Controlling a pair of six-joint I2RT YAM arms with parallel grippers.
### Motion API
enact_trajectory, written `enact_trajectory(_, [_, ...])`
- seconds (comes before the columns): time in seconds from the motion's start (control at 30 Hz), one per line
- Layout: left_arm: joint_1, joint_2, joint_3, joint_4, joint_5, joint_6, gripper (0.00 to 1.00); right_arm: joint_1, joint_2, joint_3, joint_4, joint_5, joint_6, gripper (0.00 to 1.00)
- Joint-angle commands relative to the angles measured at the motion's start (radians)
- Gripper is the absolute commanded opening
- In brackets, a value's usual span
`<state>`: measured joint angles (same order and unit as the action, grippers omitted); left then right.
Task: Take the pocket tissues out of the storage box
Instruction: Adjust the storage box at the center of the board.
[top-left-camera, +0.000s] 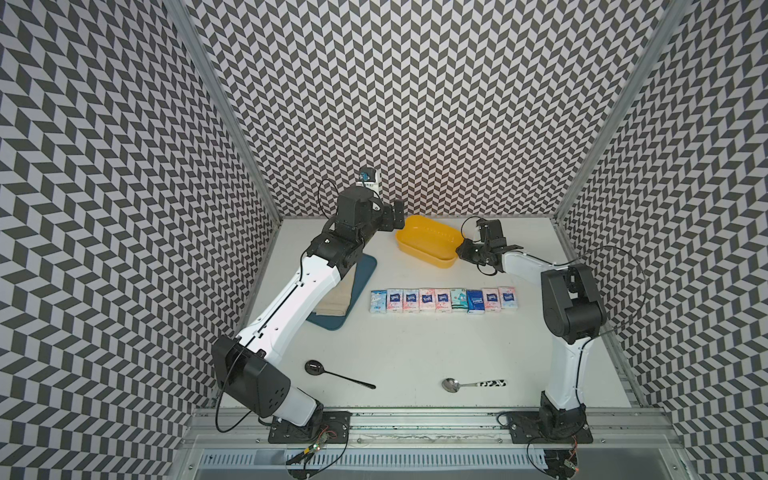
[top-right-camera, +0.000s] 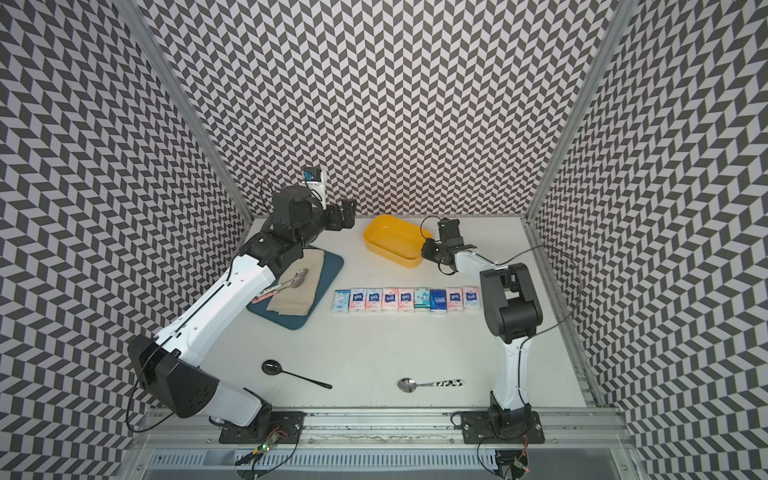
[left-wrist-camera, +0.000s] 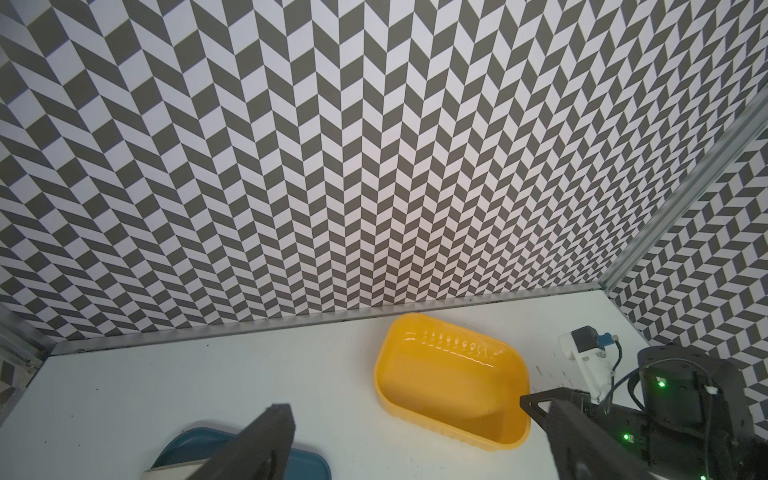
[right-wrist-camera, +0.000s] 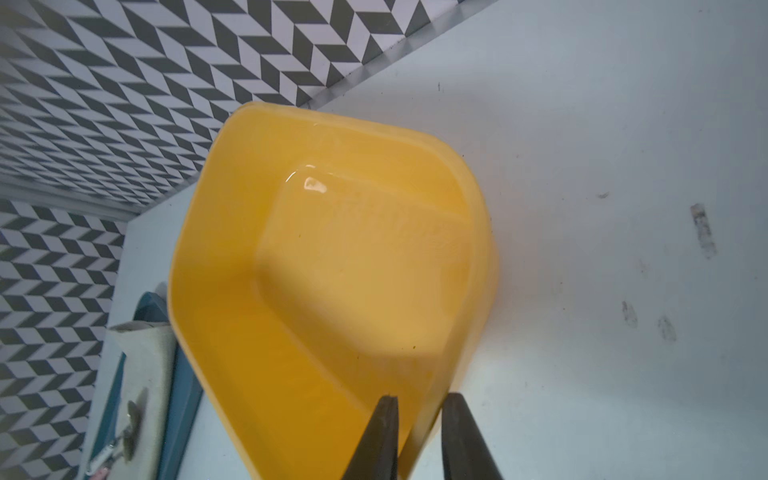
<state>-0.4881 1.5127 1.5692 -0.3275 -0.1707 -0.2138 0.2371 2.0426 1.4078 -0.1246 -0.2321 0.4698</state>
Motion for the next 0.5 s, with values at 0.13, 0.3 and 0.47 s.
enact_trajectory(0.13, [0.008, 0.001, 0.008, 0.009, -0.002, 0.007, 0.99, -0.066, 0.018, 0.073, -0.109, 0.083, -0.13, 0.27])
enact_trajectory(0.3, [0.012, -0.008, 0.0, 0.01, -0.005, 0.006, 0.99, -0.097, -0.035, 0.12, -0.16, 0.102, -0.147, 0.4])
enact_trajectory(0.47, [0.013, -0.021, -0.009, 0.013, 0.003, -0.001, 0.99, -0.055, -0.182, -0.016, -0.089, 0.051, -0.108, 0.53])
